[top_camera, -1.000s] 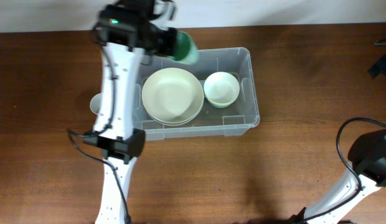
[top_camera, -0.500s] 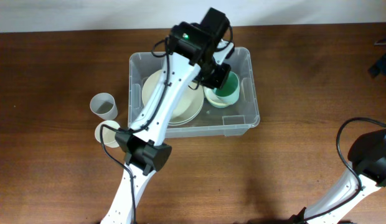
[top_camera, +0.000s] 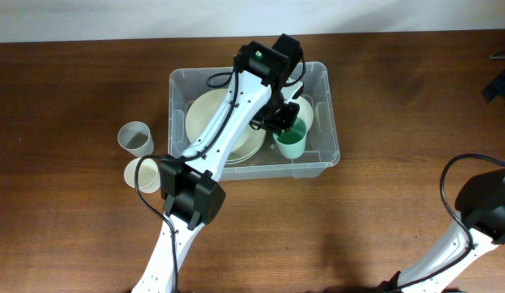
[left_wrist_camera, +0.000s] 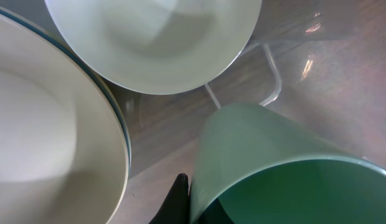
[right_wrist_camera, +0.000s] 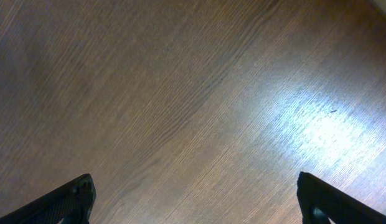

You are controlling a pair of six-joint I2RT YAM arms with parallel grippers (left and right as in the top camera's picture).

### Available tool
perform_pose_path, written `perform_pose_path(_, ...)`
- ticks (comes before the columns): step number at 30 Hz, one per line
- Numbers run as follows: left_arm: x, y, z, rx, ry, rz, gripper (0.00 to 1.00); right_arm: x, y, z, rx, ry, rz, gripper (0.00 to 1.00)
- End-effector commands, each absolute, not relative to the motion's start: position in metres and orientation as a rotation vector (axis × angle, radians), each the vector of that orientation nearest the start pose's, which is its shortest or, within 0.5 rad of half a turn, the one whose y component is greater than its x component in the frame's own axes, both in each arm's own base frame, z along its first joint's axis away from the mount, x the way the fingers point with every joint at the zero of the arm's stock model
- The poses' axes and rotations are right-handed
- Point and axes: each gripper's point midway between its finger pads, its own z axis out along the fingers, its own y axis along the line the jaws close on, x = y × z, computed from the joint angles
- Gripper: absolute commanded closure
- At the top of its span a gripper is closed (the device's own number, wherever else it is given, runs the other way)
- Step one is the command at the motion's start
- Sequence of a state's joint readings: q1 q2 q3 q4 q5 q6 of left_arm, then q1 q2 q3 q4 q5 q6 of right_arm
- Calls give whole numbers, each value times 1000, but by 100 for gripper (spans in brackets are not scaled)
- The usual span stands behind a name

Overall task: Pack container
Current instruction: 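Carry the mint cup and lower it into the container's right front, then release the mint cup and move the left gripper to the white cup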

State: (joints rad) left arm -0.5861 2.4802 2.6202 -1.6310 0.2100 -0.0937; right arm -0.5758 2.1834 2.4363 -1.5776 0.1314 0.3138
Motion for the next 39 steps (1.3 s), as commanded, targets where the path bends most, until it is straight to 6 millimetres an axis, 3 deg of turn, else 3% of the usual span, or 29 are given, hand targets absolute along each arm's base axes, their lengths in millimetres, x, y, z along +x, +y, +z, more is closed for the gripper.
perform_pose_path(1,380,-297,115,781,3045,-357,99,366,-271,205,1295,2620,-252,1)
perform_pose_path(10,379,-296,87,784,3085,-340,99,366,-271,205,1295,2620,-252,1)
perform_pose_path(16,388,-287,83,779,3063,-235,99,366,-271,205,1295,2620,-252,1)
perform_pose_path(39,414,-288,75,753,2975,-169,92,366,-271,205,1295,2620,-252,1)
